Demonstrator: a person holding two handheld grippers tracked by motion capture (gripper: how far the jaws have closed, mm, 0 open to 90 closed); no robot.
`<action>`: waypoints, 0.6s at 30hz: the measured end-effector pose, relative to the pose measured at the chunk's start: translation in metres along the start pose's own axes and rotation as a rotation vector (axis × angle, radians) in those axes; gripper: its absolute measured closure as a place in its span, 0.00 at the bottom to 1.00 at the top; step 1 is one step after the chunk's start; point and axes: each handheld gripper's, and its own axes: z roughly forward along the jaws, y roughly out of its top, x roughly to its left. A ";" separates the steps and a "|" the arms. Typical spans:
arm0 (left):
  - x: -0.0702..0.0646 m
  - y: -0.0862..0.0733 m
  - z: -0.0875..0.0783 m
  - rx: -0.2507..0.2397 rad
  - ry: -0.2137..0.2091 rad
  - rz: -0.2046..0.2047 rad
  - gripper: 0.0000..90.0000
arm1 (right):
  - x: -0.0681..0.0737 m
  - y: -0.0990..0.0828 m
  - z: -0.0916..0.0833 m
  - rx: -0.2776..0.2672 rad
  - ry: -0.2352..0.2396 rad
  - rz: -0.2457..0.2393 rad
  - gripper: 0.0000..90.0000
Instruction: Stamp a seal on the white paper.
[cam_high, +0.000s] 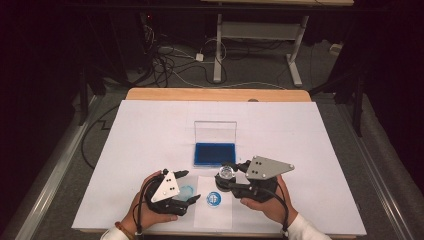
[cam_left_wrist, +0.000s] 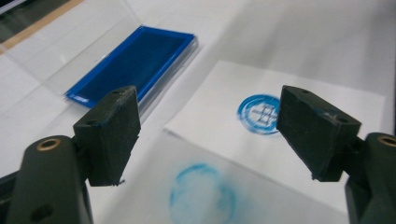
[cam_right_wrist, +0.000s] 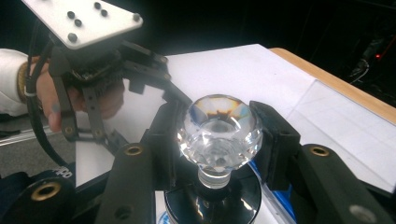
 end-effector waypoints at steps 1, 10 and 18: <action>0.002 -0.002 -0.002 -0.001 0.000 -0.006 0.22 | -0.001 0.000 -0.001 -0.003 -0.004 0.002 0.63; 0.014 -0.023 -0.020 0.026 0.066 -0.020 0.19 | -0.009 0.000 -0.006 0.016 -0.023 0.007 0.63; 0.024 -0.041 -0.032 0.065 0.125 -0.029 0.19 | -0.016 -0.001 -0.010 0.031 -0.051 0.018 0.63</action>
